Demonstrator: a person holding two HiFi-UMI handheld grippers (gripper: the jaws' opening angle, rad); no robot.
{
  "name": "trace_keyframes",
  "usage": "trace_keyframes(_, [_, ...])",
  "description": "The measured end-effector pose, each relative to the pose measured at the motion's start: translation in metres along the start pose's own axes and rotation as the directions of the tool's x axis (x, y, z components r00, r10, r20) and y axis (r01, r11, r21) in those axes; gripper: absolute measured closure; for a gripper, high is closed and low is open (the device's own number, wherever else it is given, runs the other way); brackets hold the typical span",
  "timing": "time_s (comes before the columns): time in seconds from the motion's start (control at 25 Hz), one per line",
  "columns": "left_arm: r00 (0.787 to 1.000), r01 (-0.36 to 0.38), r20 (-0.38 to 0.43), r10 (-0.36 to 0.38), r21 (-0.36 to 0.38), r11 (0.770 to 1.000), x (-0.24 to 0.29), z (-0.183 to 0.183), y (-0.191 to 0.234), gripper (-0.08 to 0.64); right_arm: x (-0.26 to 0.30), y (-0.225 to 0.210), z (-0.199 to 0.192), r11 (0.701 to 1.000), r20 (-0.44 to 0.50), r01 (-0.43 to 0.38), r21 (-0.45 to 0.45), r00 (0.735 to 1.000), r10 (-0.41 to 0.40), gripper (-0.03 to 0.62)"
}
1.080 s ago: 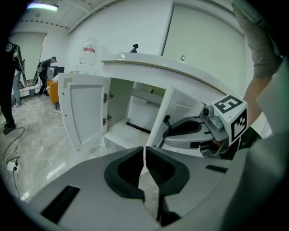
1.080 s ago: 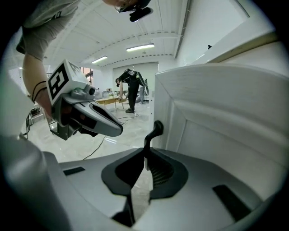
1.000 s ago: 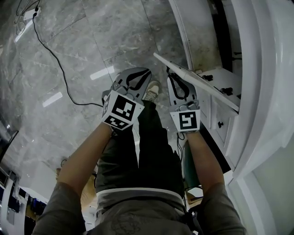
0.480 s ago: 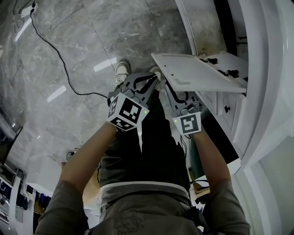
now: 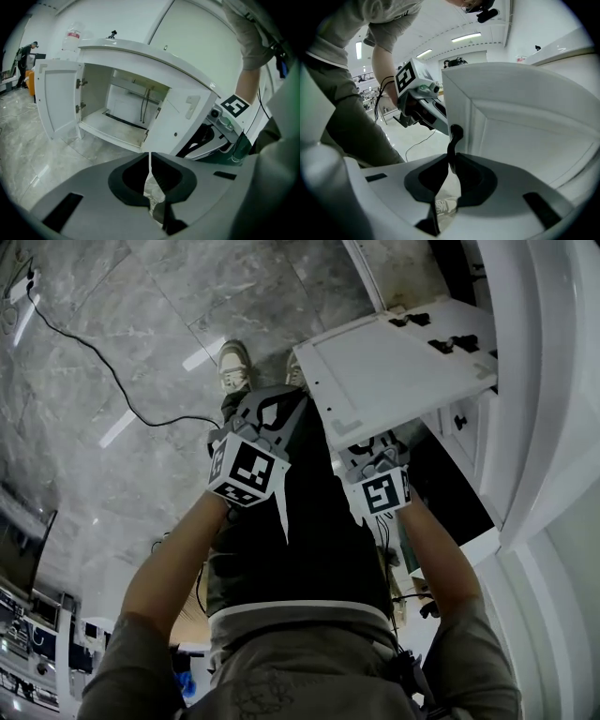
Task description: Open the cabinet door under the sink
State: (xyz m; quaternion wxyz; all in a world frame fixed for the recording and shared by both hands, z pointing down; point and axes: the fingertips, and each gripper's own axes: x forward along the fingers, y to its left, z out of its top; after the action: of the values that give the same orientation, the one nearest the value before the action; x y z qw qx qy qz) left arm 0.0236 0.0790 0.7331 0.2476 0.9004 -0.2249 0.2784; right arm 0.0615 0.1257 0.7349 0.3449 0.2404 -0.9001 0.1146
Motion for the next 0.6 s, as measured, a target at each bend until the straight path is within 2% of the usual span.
trace_keyframes(0.12, [0.998, 0.047, -0.034, -0.046, 0.018, 0.999, 0.004, -0.006, -0.021, 0.532, -0.011, 0.009, -0.011, 0.999, -0.034, 0.019, 0.043, 0.999, -0.017, 0.541])
trace_keyframes(0.28, [0.994, 0.089, -0.062, -0.087, 0.03, 0.996, 0.013, -0.013, -0.044, 0.532, -0.012, 0.006, -0.013, 0.993, -0.03, 0.087, 0.075, 0.996, -0.085, 0.541])
trace_keyframes(0.44, [0.993, 0.095, -0.069, -0.094, 0.01, 0.995, 0.013, -0.014, -0.046, 0.531, -0.01, 0.007, -0.011, 0.982, -0.009, 0.118, 0.15, 0.993, -0.118, 0.535])
trace_keyframes(0.6, [0.994, 0.081, -0.069, -0.08, 0.004, 0.997, 0.01, -0.009, -0.035, 0.532, -0.011, 0.006, -0.008, 0.969, 0.003, 0.128, 0.21, 0.991, -0.132, 0.489])
